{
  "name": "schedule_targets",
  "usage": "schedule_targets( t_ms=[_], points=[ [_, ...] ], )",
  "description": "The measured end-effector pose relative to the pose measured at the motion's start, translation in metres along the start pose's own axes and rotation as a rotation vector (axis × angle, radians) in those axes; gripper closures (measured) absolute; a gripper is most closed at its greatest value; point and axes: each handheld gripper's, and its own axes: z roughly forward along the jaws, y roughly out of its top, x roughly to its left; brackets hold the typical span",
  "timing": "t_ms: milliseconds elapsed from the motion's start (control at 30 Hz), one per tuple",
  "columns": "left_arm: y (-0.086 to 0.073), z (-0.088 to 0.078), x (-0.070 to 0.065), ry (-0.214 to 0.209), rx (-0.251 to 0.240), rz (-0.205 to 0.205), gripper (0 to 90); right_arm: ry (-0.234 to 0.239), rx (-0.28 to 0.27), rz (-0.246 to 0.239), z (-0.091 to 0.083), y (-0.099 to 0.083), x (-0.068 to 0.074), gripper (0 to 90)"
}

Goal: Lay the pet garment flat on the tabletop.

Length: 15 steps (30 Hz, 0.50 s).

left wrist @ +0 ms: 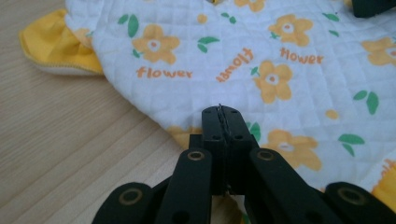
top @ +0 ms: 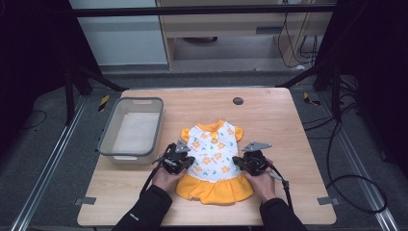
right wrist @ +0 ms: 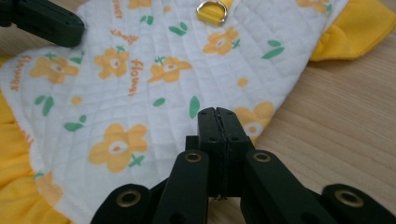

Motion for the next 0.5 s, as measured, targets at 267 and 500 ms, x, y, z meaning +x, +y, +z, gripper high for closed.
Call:
schedule_targets(
  t_ms=[267, 500],
  points=[
    [-0.0026, 0.0023, 0.0003, -0.005, -0.007, -0.005, 88.8, 0.001, 0.011, -0.009, 0.0026, -0.0017, -0.0009, 89.7],
    [-0.002, -0.007, -0.0037, -0.009, -0.031, 0.009, 83.9, 0.004, -0.014, -0.004, -0.0036, -0.0006, -0.0004, 86.5]
  ],
)
